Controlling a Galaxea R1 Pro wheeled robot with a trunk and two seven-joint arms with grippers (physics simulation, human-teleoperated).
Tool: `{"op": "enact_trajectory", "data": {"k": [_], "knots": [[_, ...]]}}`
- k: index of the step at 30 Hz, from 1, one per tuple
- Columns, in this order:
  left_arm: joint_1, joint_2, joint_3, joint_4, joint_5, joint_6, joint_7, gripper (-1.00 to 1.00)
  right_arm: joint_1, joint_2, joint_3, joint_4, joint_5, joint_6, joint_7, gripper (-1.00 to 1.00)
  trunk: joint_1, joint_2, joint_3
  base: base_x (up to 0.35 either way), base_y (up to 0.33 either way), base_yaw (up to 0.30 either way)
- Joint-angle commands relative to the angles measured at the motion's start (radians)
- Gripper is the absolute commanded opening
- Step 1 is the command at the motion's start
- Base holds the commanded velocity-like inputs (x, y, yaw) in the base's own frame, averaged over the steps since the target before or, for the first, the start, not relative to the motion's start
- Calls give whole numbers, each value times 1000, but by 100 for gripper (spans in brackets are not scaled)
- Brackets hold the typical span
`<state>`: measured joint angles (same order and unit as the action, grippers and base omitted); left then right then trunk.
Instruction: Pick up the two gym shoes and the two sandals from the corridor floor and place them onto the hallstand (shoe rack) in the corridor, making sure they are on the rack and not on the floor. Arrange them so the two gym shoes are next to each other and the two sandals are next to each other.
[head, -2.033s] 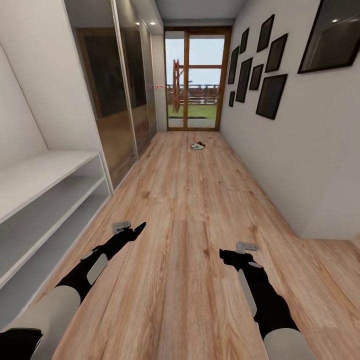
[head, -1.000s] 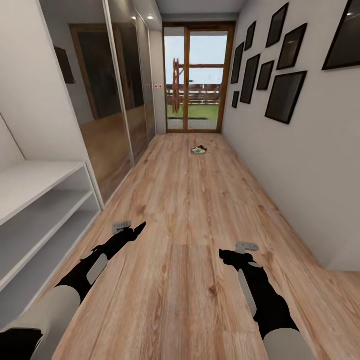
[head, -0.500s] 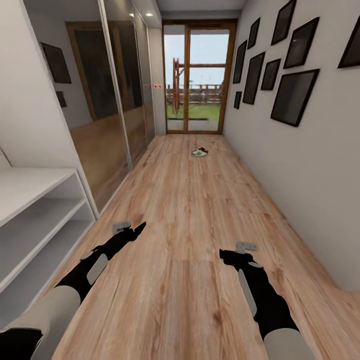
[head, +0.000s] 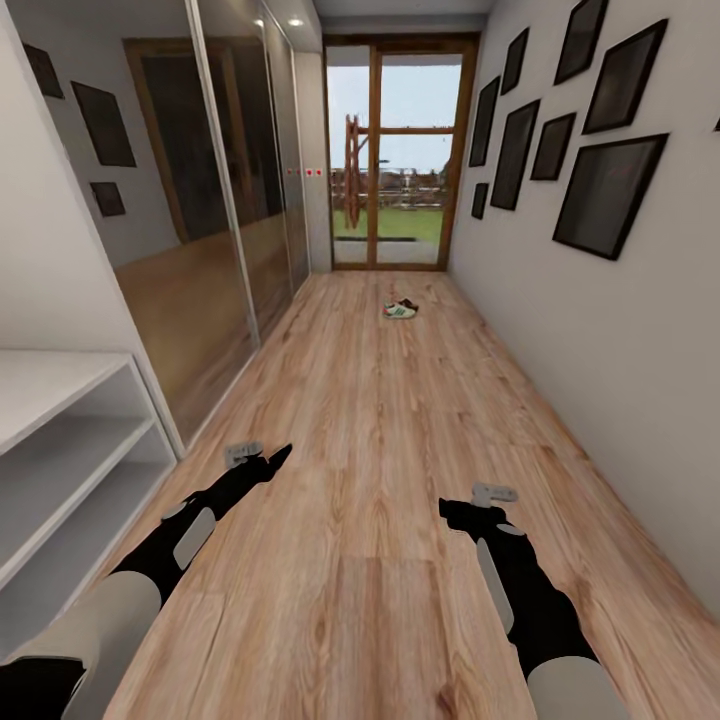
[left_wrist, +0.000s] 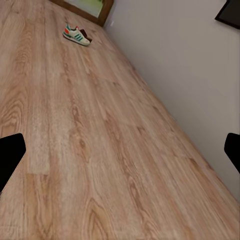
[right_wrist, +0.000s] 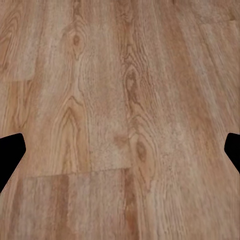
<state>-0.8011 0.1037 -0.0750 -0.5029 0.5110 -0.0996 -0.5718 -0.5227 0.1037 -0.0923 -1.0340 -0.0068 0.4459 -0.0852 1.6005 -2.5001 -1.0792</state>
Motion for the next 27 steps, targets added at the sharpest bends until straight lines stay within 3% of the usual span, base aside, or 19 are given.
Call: {"op": "enact_trajectory", "data": {"k": [1,27], "knots": [[-1,2,-8,1,6,-8,1,100,0,1,-1,-1,-1,5,-2,100,0,0,-1,349,0,0],[-1,1,-8,0,6,-8,-3,100,0,1,-3,0,-2,5,-1,100,0,0,-1,349,0,0]]}}
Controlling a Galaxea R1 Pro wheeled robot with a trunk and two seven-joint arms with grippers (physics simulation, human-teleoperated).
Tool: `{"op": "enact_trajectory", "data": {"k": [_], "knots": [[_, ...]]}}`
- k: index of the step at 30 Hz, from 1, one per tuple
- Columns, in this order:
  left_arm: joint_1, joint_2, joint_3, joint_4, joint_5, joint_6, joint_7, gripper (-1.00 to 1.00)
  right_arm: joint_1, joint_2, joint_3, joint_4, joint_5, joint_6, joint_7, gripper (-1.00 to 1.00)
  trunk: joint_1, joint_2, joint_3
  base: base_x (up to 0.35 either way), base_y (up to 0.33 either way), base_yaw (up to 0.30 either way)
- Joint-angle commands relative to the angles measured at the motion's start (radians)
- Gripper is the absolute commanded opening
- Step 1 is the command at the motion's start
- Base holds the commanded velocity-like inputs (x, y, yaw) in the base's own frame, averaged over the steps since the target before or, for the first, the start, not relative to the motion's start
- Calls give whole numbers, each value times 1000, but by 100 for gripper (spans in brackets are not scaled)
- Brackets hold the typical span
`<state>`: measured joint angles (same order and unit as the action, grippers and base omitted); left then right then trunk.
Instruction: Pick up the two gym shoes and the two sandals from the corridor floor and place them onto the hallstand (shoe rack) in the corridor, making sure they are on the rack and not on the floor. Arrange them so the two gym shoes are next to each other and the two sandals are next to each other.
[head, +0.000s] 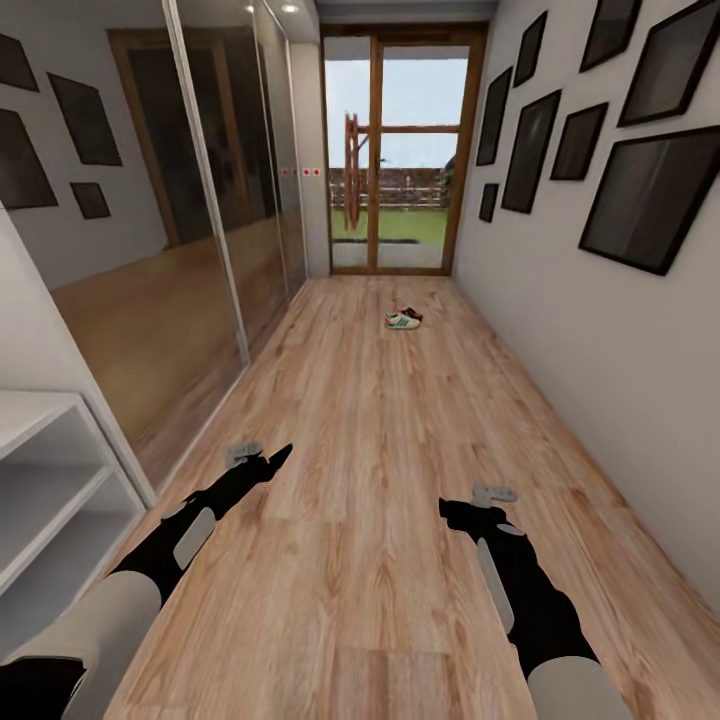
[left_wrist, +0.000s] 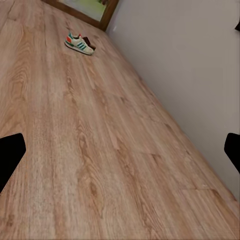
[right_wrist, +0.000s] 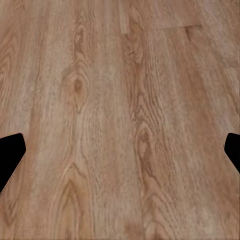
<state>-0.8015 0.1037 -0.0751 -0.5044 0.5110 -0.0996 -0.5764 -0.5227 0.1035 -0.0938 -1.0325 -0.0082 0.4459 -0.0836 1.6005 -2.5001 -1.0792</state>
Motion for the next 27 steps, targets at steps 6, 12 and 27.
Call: {"op": "enact_trajectory", "data": {"k": [6,12,27], "knots": [[-1,2,-7,1,6,-8,1,100,0,1,-1,-1,-1,5,-2,100,0,0,-1,349,0,0],[-1,2,-7,1,6,-8,1,100,0,1,-1,-2,0,5,-2,100,0,0,-1,349,0,0],[-1,2,-8,1,7,-6,1,100,0,1,-2,-2,-2,5,-2,100,0,0,-1,349,0,0]]}}
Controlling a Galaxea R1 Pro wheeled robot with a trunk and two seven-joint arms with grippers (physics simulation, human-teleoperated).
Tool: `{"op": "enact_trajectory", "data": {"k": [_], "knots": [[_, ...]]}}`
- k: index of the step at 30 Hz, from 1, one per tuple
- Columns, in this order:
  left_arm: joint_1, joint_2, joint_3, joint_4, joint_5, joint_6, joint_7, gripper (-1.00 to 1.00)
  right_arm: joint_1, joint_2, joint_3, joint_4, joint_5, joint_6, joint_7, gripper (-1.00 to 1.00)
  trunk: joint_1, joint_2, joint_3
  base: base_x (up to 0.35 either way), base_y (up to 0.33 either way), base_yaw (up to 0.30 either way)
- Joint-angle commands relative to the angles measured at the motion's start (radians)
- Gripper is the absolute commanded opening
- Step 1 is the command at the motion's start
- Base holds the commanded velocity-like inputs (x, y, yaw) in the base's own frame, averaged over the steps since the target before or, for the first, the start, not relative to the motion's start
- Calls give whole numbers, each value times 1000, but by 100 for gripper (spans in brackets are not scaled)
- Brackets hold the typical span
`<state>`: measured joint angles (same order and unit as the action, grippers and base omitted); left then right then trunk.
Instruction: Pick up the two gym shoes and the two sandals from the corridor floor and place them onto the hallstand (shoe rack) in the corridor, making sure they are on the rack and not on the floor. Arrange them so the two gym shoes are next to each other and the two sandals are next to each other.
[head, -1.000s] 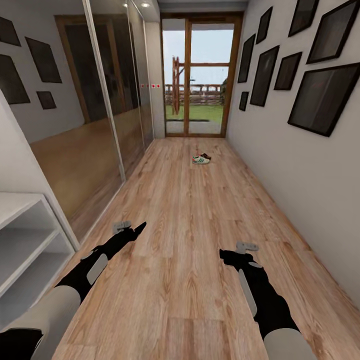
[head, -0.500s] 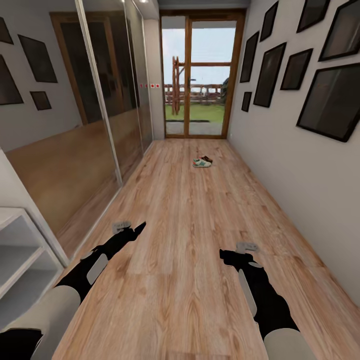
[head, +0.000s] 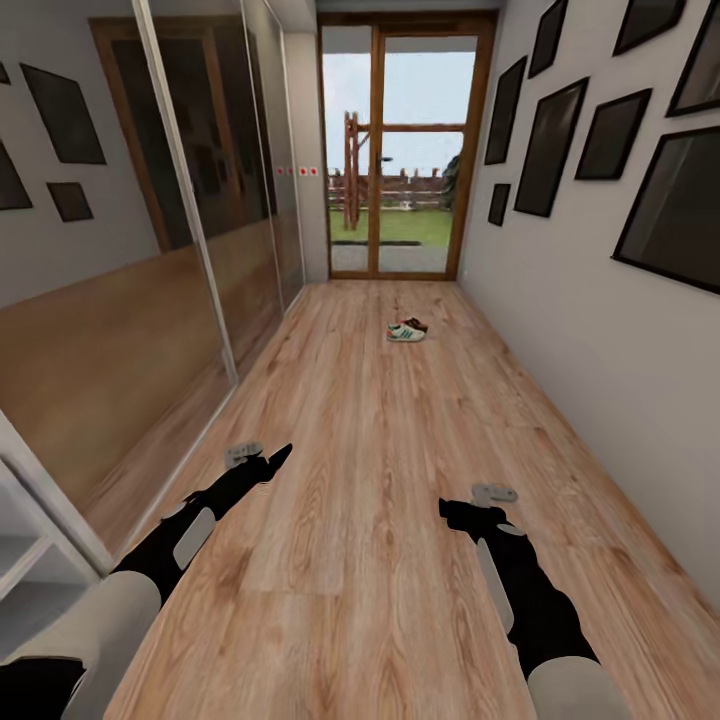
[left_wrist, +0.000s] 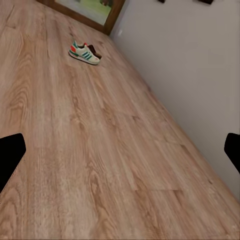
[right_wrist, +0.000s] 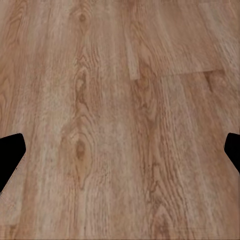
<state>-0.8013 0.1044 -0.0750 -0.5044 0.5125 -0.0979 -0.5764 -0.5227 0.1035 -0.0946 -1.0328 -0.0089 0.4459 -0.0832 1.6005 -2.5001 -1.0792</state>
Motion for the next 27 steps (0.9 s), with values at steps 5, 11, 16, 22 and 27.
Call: {"op": "enact_trajectory", "data": {"k": [5,11,16,22,27], "knots": [[-1,1,-8,1,6,-8,1,100,0,1,1,-2,2,5,-4,100,0,0,-1,349,0,0],[0,1,-8,1,6,-8,1,100,0,1,0,-8,0,7,-3,100,0,0,-1,349,0,0],[-1,1,-8,1,6,-8,1,100,0,1,0,-9,1,8,-4,100,0,0,-1,349,0,0],[-1,1,-8,1,6,-8,1,100,0,2,3,-9,7,8,-7,100,0,0,-1,349,0,0],[-1,1,-8,1,6,-8,1,100,0,3,4,-5,11,8,-8,100,0,0,-1,349,0,0]]}}
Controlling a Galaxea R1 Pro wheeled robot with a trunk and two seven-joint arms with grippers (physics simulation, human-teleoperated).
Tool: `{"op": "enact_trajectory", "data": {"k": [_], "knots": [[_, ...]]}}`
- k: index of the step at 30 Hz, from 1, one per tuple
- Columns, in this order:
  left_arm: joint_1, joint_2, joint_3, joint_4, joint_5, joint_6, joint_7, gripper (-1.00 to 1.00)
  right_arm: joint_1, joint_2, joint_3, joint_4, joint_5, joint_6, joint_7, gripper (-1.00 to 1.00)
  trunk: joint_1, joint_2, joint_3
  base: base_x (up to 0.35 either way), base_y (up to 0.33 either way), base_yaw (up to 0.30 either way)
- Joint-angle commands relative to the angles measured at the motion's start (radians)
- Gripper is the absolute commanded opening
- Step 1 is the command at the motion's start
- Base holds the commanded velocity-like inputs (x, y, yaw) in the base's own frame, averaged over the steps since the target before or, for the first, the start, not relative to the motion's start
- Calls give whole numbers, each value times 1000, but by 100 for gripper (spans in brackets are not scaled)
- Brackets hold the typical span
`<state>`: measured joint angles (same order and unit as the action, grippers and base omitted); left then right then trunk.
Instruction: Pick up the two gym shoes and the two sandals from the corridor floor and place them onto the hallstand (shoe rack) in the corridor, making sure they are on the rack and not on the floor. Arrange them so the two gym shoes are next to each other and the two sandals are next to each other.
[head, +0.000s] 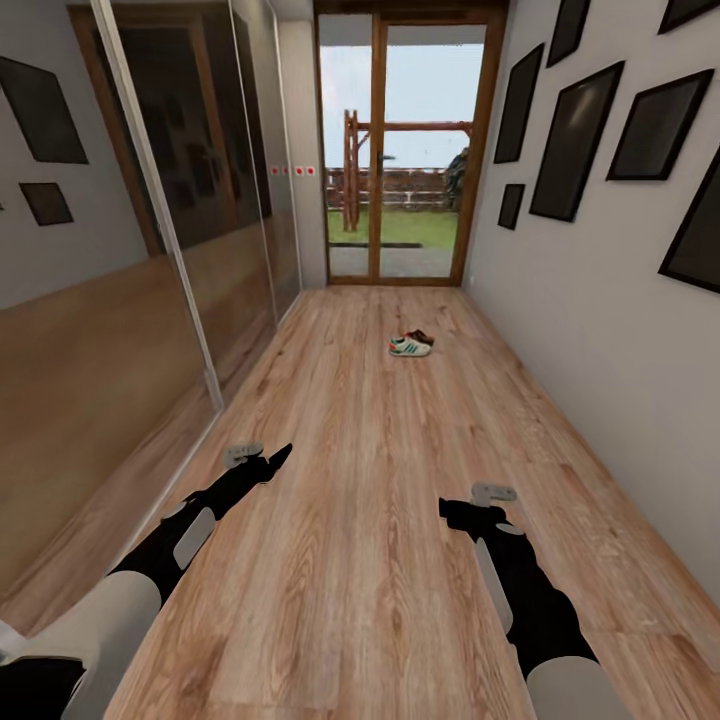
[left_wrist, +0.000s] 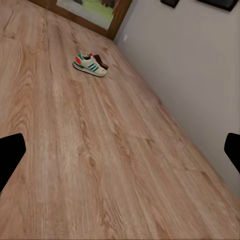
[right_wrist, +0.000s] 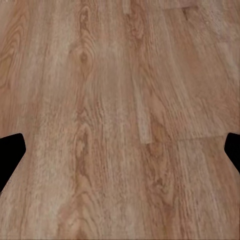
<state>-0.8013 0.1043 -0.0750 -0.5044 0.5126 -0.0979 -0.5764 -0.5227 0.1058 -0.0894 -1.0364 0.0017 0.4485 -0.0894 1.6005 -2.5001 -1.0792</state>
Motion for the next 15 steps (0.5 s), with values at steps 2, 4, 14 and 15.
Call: {"op": "enact_trajectory", "data": {"k": [2,4,14,15], "knots": [[-1,1,-8,1,6,-8,1,100,0,0,-2,-1,0,5,-2,100,0,0,-1,349,0,0],[-1,1,-8,1,6,-8,1,100,0,0,-2,-1,-1,6,-1,100,0,0,-1,349,0,0],[-1,1,-8,1,6,-8,1,100,0,-1,-3,-2,-9,6,5,100,0,0,-1,349,0,0],[0,1,-8,1,6,-8,1,100,0,-2,-3,-2,-9,6,5,100,0,0,-1,349,0,0]]}}
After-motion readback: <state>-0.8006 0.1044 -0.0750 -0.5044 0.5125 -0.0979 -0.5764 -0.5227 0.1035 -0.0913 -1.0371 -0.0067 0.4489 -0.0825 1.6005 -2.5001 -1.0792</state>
